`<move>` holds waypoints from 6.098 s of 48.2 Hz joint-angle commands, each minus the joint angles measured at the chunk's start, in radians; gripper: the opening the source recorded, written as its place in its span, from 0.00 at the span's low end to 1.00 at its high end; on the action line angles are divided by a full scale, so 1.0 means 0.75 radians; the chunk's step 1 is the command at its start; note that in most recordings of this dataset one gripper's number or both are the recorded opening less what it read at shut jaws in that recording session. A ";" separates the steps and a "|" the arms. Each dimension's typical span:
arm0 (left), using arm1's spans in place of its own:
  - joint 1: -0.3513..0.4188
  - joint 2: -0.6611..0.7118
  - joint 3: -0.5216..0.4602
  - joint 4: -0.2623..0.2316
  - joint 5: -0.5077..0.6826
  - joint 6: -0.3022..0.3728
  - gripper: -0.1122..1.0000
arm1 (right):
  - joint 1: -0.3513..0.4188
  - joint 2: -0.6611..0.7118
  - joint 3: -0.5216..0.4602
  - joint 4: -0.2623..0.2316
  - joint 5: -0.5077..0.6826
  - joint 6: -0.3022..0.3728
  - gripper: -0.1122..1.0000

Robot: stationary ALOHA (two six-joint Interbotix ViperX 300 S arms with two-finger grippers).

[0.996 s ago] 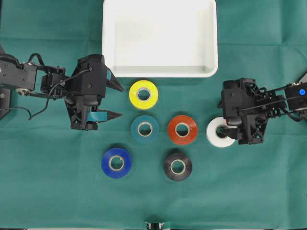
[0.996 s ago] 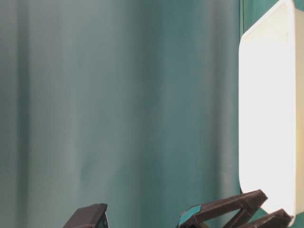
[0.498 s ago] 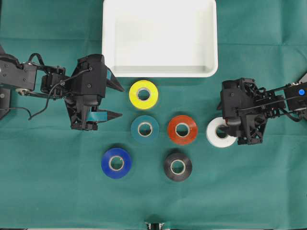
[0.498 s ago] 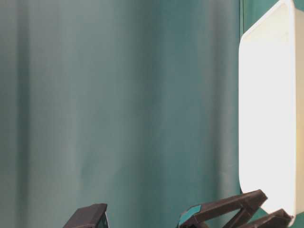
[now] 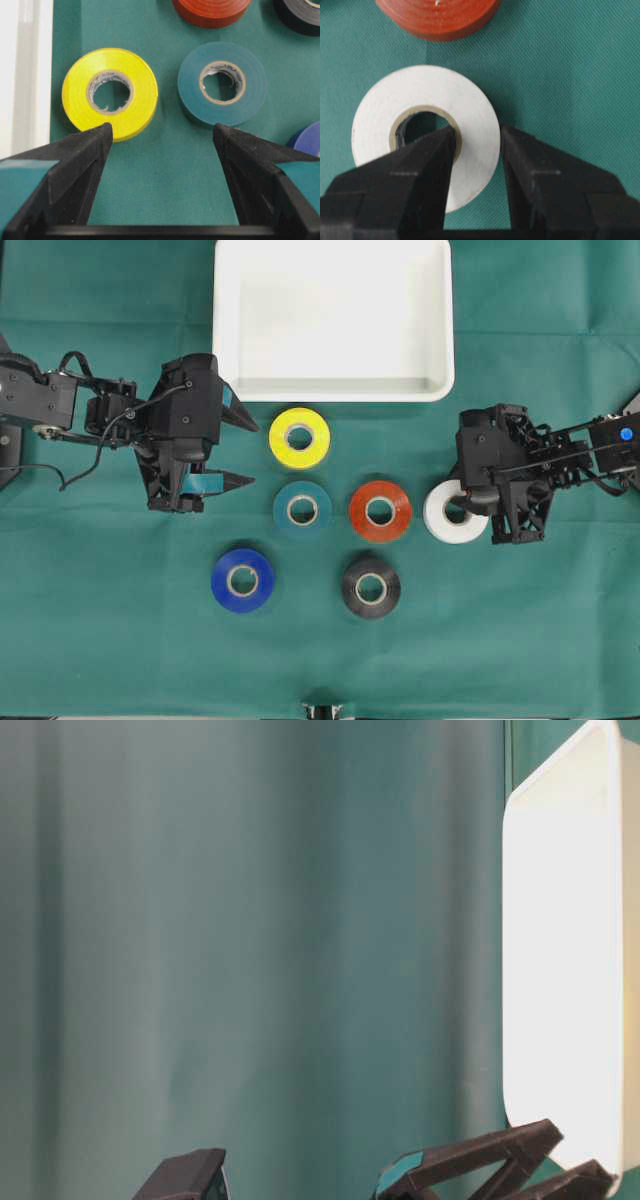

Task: Put the tape alternately from left to right into the white case.
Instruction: 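Lift the white roll with the right gripper and carry it into the tray, then open the right gripper to release the white roll in the tray, then withdraw the right gripper to the right side of the tray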

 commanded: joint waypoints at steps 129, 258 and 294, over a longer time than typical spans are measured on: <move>-0.004 -0.012 -0.029 -0.002 -0.004 0.002 0.86 | -0.875 0.430 -0.826 -0.436 0.166 0.157 0.11; -0.004 -0.012 -0.031 -0.002 -0.004 0.002 0.86 | -0.607 0.027 -0.350 -0.436 -0.094 0.160 0.85; -0.004 -0.014 -0.031 -0.002 -0.004 0.002 0.86 | -0.362 -0.182 -0.098 -0.436 -0.166 0.160 0.85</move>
